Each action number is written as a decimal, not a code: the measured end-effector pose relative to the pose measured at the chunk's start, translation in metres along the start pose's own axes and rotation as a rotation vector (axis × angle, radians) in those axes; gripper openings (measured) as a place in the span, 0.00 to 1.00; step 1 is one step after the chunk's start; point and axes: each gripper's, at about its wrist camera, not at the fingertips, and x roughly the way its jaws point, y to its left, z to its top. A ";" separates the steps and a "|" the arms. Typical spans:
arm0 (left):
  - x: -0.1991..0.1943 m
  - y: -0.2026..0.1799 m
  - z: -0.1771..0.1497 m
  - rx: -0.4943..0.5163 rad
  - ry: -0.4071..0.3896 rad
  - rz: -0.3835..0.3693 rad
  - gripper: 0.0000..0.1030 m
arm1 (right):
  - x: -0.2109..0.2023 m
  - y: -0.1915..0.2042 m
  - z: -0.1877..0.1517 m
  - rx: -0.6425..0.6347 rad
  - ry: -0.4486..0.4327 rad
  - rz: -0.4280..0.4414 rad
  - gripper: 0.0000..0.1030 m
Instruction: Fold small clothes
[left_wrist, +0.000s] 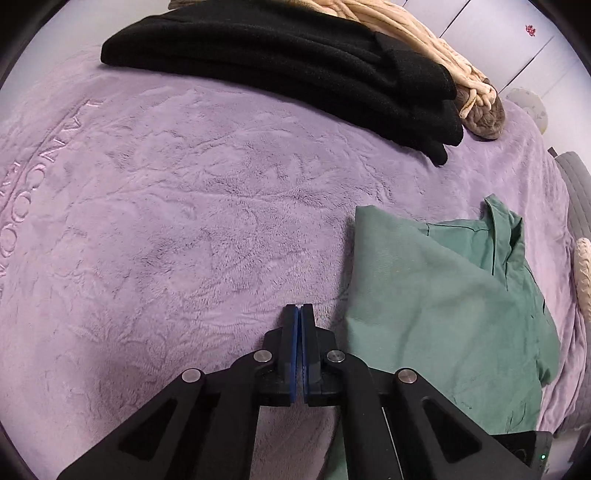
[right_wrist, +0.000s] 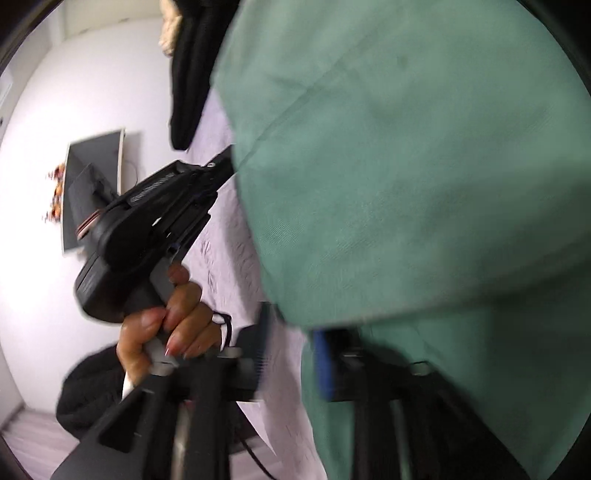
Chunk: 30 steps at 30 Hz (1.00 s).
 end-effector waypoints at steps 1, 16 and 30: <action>-0.006 -0.005 -0.001 0.020 -0.011 0.027 0.05 | -0.018 0.003 -0.001 -0.033 -0.027 -0.009 0.70; -0.034 -0.080 -0.054 0.158 -0.028 0.057 0.05 | -0.257 -0.114 0.032 0.168 -0.533 -0.402 0.08; -0.036 -0.102 -0.092 0.178 0.025 0.222 0.05 | -0.315 -0.116 -0.018 0.188 -0.475 -0.337 0.60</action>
